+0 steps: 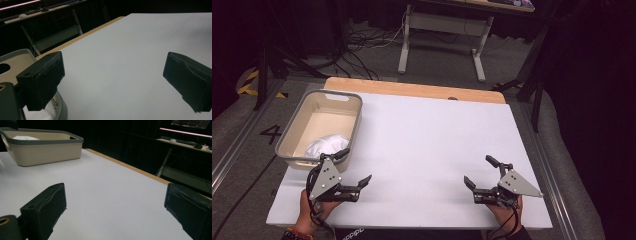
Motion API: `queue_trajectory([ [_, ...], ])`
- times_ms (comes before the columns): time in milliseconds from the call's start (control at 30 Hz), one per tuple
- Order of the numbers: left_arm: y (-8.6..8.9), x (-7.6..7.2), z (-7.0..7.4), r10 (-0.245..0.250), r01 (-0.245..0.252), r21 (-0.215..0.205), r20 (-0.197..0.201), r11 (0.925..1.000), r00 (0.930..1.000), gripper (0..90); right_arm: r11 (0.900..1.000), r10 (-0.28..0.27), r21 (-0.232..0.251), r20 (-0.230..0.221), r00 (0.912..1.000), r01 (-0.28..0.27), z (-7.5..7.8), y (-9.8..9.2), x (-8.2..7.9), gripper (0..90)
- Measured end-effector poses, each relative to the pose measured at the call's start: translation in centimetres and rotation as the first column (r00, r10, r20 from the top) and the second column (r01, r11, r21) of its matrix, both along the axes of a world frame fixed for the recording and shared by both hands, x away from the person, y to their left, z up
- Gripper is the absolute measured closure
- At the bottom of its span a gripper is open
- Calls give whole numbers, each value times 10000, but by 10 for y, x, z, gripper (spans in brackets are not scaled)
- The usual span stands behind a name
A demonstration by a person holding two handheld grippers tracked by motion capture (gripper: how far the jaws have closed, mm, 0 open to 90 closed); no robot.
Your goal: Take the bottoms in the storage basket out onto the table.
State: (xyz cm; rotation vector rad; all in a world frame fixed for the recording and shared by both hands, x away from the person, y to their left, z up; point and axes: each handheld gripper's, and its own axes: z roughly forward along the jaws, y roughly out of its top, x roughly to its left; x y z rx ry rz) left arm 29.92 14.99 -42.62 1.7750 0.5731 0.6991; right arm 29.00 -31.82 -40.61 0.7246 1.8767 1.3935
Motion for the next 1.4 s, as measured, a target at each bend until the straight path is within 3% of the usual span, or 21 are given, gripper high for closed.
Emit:
queue_trajectory([
  [567, 9, -2, -1, 144, -144, -11, -294, 9999, 9995, 60, 9986, 487, -183, -205, 9986, -491, -5, 7, -3, 47],
  [767, 14, 0, 4, 497, -488, 302, -276, 9984, 9984, 59, 9986, 510, -155, -271, 9983, -515, -6, 4, -1, 46],
  [900, 23, 4, 7, 536, -525, 205, -607, 9984, 9967, 52, 9987, 498, -31, -324, 9982, -499, -5, 3, 0, 46],
  [967, 27, 7, 7, 204, -171, 367, -890, 9992, 9958, 53, 9986, 525, -70, -276, 9982, -527, -5, 3, 0, 46],
  [1133, 38, 12, 10, 348, -270, 648, -1213, 9975, 9920, 56, 9985, 521, -154, -473, 9975, -529, -10, 4, 5, 45],
  [1267, 47, 16, 21, 496, -370, 971, -1308, 9946, 9902, 52, 9981, 526, -286, -586, 9969, -544, -13, 5, 8, 45],
  [1333, 52, 21, 28, 613, -388, 1418, -1579, 9891, 9856, 65, 9980, 576, -238, -676, 9961, -593, -13, 6, 8, 45],
  [1400, 58, 31, 34, 711, -312, 1874, -2099, 9818, 9751, 61, 9977, 604, -274, -734, 9955, -626, -14, 7, 9, 45],
])
